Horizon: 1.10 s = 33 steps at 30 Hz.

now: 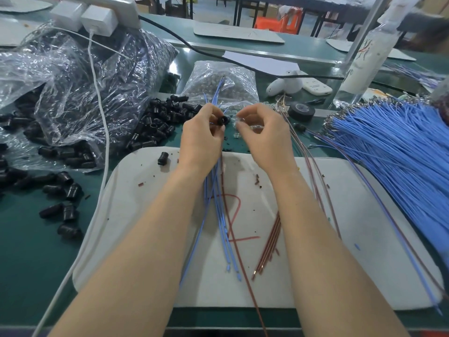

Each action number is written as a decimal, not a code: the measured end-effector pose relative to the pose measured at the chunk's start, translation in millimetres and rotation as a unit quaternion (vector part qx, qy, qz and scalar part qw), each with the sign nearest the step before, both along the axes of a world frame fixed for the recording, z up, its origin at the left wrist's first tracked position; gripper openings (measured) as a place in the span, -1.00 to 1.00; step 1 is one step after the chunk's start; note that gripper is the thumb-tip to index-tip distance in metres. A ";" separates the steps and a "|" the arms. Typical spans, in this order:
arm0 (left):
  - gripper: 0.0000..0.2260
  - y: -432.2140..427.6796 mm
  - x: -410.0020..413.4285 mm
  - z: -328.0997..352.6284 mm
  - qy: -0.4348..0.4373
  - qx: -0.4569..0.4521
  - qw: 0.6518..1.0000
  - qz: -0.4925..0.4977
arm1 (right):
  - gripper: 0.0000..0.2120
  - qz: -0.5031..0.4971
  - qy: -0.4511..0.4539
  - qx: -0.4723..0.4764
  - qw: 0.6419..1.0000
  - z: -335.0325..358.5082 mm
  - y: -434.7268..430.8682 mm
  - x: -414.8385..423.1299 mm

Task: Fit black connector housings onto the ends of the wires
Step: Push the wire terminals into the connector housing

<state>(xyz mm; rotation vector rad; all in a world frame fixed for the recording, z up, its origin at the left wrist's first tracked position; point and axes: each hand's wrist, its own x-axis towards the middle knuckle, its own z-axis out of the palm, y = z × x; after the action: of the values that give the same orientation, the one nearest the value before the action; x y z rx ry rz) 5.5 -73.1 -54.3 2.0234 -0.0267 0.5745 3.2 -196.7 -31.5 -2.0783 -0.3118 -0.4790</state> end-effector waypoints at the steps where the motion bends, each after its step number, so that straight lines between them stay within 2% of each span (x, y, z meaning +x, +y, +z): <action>1: -0.85 0.1 0.2 -0.3 0.003 -0.002 1.000 -0.001 | -0.91 0.003 -0.008 0.019 1.000 1.9 0.8 -0.6; 8: -0.82 -0.5 0.8 0.1 0.009 -0.005 1.000 -0.002 | -0.87 0.015 -0.044 0.007 0.999 5.3 5.4 -3.0; 11: -0.87 0.0 0.6 0.5 -0.004 -0.015 1.000 0.001 | -0.91 -0.041 -0.064 0.009 0.997 2.2 -1.7 0.9; 14: -0.91 -0.2 0.5 1.2 -0.015 -0.029 0.999 0.011 | -0.92 -0.106 -0.005 -0.044 0.993 -6.4 -12.9 6.6; 17: -0.94 -1.6 1.1 2.7 -0.008 -0.055 0.998 0.012 | -0.93 -0.108 0.065 -0.132 0.983 -17.2 -13.9 9.6; 21: -0.90 0.3 3.7 3.7 0.055 -0.176 0.983 -0.021 | -0.87 -0.117 0.087 -0.174 0.974 -21.8 -13.0 12.5; 24: -0.80 5.4 6.7 4.1 0.115 -0.304 0.945 -0.020 | -0.81 -0.177 0.088 -0.164 0.966 -21.2 -22.1 14.0; 27: -0.76 12.1 10.3 7.3 0.164 -0.438 0.883 -0.036 | -0.76 -0.209 0.123 -0.197 0.950 -22.1 -28.5 14.5; 30: -0.74 12.7 8.5 12.3 0.190 -0.530 0.823 -0.073 | -0.72 -0.202 0.139 -0.210 0.947 -22.7 -26.9 15.1; 33: -0.75 14.7 3.1 18.5 0.202 -0.591 0.773 -0.109 | -0.66 -0.170 0.122 -0.188 0.959 -22.7 -24.4 14.7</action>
<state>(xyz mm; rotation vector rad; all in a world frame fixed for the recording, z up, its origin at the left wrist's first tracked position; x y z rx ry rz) 8.5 -58.4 -35.8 0.8252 0.2918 -0.0684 17.8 -221.1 -54.2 -2.5510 0.1170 -0.3779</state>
